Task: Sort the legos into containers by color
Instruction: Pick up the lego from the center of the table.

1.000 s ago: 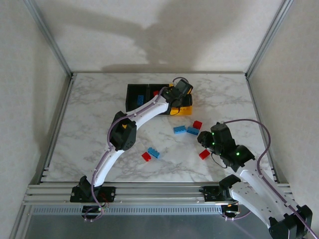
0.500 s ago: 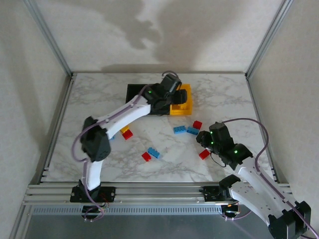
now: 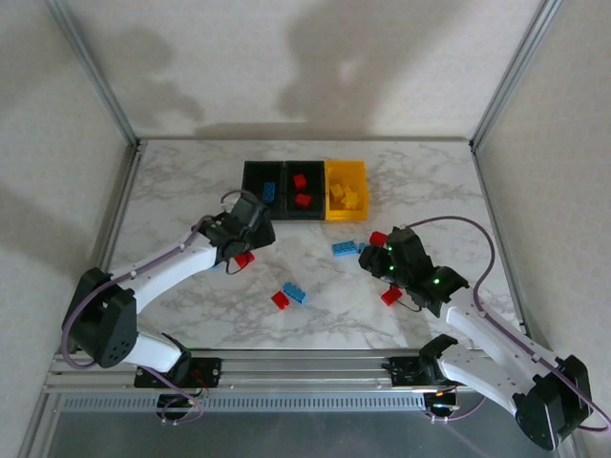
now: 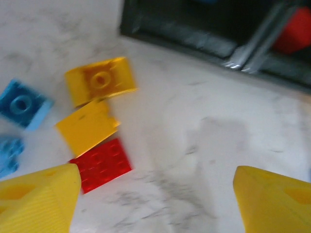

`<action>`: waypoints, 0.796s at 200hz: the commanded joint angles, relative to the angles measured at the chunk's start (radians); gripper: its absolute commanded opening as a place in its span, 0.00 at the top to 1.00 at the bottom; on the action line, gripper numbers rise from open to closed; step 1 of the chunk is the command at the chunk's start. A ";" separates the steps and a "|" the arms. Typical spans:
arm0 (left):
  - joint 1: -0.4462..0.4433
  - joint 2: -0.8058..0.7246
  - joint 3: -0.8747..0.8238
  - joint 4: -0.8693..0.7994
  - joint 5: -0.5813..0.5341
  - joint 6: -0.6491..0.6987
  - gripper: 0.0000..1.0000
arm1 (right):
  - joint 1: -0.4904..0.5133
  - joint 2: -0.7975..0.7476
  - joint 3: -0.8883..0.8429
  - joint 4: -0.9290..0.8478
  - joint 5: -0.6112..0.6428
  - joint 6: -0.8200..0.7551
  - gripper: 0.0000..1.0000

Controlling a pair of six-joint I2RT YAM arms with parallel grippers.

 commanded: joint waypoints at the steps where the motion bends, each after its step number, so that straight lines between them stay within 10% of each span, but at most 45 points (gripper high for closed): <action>1: 0.021 -0.029 -0.068 0.023 -0.064 -0.087 0.16 | 0.046 0.026 0.025 0.058 0.009 0.018 0.54; 159: 0.090 0.259 -0.023 0.182 -0.171 -0.026 0.28 | 0.125 0.025 0.059 -0.004 0.103 0.051 0.54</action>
